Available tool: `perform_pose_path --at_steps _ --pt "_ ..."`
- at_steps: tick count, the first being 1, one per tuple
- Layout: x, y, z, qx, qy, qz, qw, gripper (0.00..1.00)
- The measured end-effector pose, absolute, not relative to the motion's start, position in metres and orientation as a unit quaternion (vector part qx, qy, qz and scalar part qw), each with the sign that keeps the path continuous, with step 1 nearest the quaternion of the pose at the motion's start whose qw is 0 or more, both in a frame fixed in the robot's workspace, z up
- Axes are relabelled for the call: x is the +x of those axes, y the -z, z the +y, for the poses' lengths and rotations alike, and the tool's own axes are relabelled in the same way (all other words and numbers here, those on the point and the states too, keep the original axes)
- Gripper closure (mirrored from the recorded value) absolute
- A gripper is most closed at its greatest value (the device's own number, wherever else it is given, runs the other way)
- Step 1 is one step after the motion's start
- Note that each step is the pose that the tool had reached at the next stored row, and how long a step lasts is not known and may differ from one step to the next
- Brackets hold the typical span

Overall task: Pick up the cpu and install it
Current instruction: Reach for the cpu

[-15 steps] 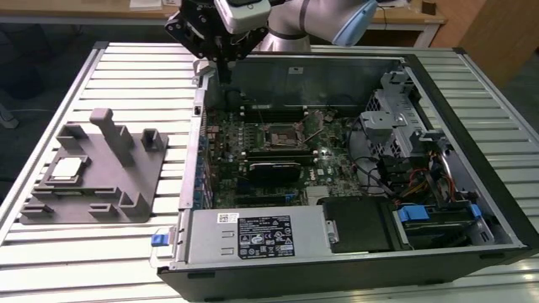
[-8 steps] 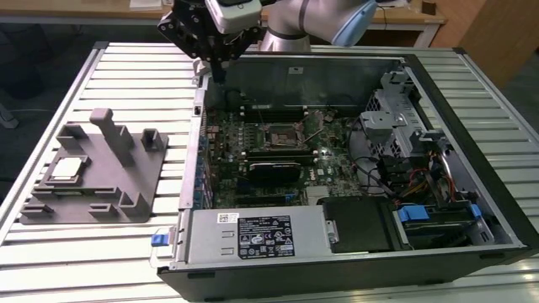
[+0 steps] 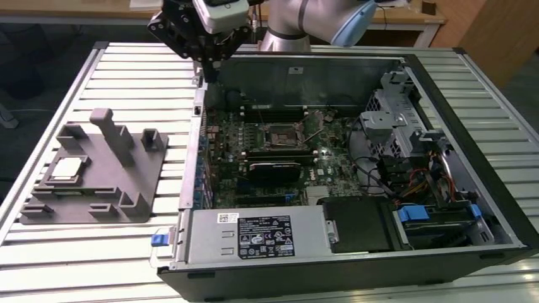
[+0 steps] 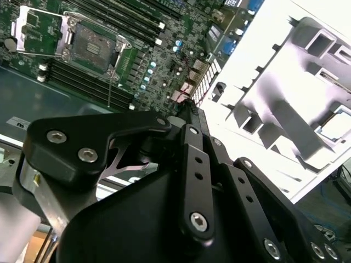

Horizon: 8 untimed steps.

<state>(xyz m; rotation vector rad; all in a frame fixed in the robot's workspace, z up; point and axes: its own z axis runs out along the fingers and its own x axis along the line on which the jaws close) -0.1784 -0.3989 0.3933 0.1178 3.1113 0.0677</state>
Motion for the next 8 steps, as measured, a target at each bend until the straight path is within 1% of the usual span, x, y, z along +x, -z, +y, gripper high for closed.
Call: perform_pose_path --at_steps 8 --pt "-0.1893 -0.3932 -0.3989 0.038 -0.022 0.999 0.014 0.89"
